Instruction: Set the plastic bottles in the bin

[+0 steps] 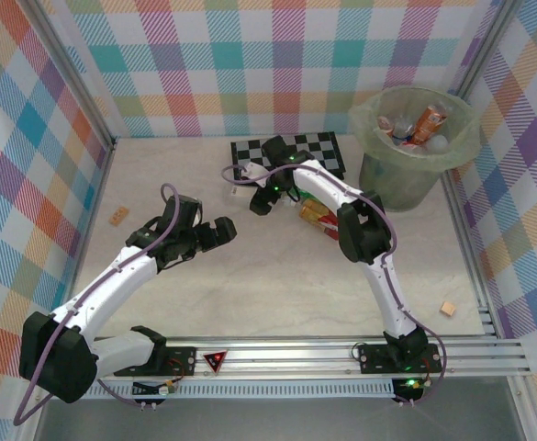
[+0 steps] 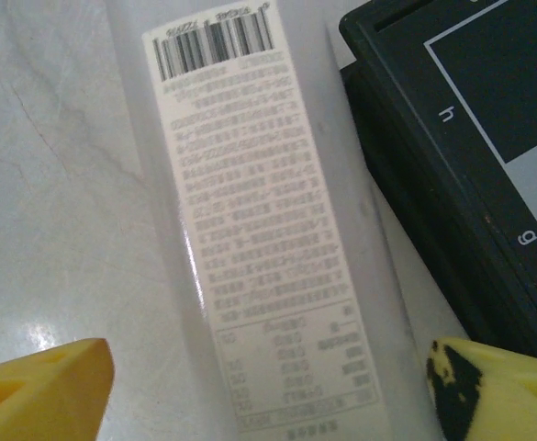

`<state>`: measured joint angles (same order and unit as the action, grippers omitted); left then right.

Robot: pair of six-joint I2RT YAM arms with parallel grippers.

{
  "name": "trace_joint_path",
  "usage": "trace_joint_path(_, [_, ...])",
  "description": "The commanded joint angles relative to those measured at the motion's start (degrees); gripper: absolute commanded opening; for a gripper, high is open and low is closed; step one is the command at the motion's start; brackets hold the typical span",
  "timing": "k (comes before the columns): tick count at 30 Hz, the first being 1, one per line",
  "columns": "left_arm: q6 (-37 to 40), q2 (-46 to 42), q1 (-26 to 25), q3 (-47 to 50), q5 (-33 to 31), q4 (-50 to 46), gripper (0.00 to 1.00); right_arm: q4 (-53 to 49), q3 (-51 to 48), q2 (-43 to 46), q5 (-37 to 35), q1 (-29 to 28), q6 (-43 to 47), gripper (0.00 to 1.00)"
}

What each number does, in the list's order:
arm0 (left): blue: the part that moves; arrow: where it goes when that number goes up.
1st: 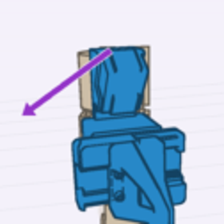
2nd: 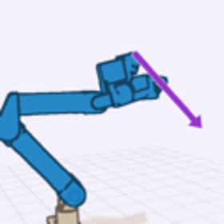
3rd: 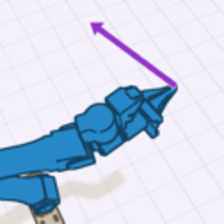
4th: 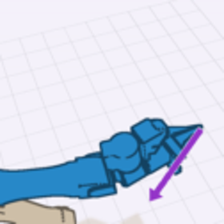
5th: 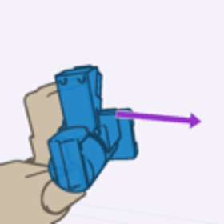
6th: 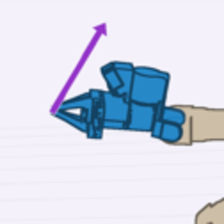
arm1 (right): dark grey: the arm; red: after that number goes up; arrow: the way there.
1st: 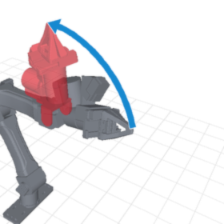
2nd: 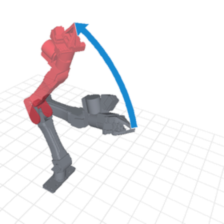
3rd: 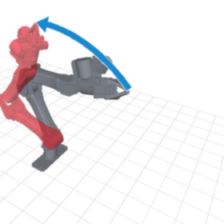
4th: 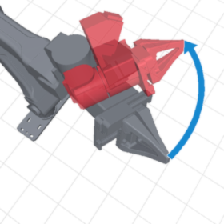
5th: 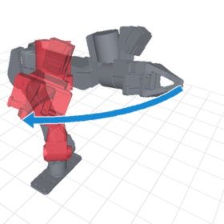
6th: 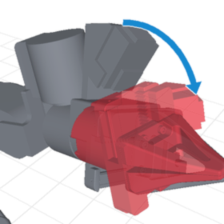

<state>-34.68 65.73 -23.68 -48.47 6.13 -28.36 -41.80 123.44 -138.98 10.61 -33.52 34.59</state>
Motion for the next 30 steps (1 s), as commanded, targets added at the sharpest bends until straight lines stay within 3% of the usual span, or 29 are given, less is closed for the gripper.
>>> trace_joint_path(1, [0.0,-0.5,0.7,-0.8,0.2,-0.1,1.0,1.2,0.1,-0.7,1.9,-0.6,-1.1,0.8])
trace_joint_path(9, [0.0,-1.1,0.7,-0.8,0.0,-0.6,1.0,0.8,0.5,-2.3,-2.1,-1.9,-0.9,0.62])
trace_joint_path(17, [0.0,-1.8,0.7,-1.3,-0.5,-1.5,1.0,1.1,-1.5,2.1,0.2,-2.0,-5.6,0.49])
trace_joint_path(30, [-0.3,-2.4,0.7,-1.4,-1.4,-2.3,1.0,-1.1,-7.1,16.1,0.0,-0.2,-11.0,0.41])
